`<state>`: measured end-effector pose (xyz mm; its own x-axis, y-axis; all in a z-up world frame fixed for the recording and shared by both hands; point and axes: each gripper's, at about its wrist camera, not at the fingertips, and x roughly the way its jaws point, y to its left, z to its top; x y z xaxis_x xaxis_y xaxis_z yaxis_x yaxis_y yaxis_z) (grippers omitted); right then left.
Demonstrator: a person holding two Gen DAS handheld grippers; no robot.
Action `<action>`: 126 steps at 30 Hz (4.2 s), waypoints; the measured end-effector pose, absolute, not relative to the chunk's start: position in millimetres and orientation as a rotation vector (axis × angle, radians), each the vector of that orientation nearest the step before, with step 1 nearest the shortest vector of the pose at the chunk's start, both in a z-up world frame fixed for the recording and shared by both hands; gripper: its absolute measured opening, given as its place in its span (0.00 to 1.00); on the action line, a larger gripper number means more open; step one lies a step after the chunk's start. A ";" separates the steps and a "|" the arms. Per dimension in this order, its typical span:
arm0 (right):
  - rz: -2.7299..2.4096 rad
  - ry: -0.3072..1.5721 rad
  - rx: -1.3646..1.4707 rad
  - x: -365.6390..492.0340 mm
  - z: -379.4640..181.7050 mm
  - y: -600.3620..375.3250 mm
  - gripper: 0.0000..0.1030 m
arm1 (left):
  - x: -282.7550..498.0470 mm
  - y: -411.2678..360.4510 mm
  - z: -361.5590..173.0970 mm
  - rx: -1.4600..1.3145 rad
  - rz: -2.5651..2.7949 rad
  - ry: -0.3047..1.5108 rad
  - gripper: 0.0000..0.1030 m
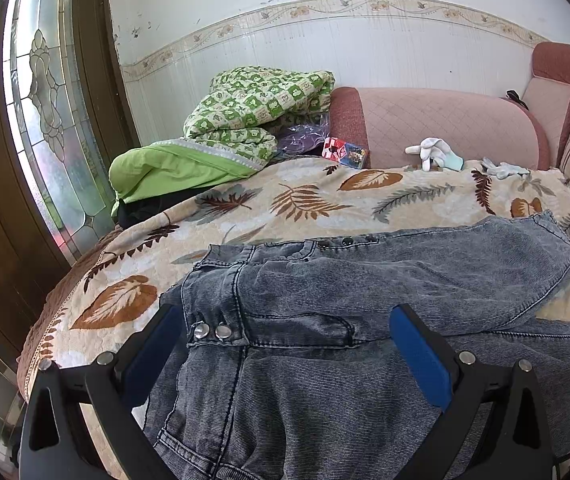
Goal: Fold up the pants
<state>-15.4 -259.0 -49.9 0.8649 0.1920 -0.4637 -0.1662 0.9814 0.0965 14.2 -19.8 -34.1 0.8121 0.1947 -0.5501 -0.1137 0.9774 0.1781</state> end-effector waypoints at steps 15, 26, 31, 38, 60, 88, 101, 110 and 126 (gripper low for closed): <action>0.159 0.499 0.069 -6.4 -45.3 -268.9 1.00 | 19.6 -18.5 -33.3 0.139 0.136 0.634 1.00; 0.050 0.749 0.259 108.1 -30.6 -367.0 1.00 | 125.8 23.9 -12.9 -0.003 0.163 0.890 1.00; -0.013 0.855 0.461 165.8 -59.8 -427.8 1.00 | 181.5 59.7 -33.5 -0.103 0.232 1.005 1.00; -0.123 0.916 0.575 203.2 -106.1 -482.9 0.99 | 222.6 89.1 -85.4 -0.190 0.267 1.129 1.00; -0.156 1.054 0.437 275.6 -181.1 -479.5 0.61 | 243.5 156.0 -106.1 -0.348 0.279 1.147 0.76; -0.077 0.849 0.525 226.5 -124.9 -478.4 0.22 | 228.8 149.8 -59.9 -0.452 0.048 0.916 0.11; -0.058 0.670 0.681 113.3 -71.0 -502.7 0.22 | 124.8 165.2 6.5 -0.500 -0.091 0.709 0.11; -0.093 0.624 0.713 3.4 -52.3 -532.4 0.18 | 32.8 163.8 3.2 -0.374 -0.153 0.721 0.11; -0.034 1.014 0.833 16.8 -119.6 -525.3 0.73 | -0.8 147.8 -7.6 -0.278 -0.130 0.775 0.10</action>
<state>16.8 -525.3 -119.6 0.5551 0.3398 -0.7592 0.3901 0.6998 0.5984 -0.8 147.8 -7.6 0.7086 -0.2167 -0.6715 0.0136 0.9557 -0.2941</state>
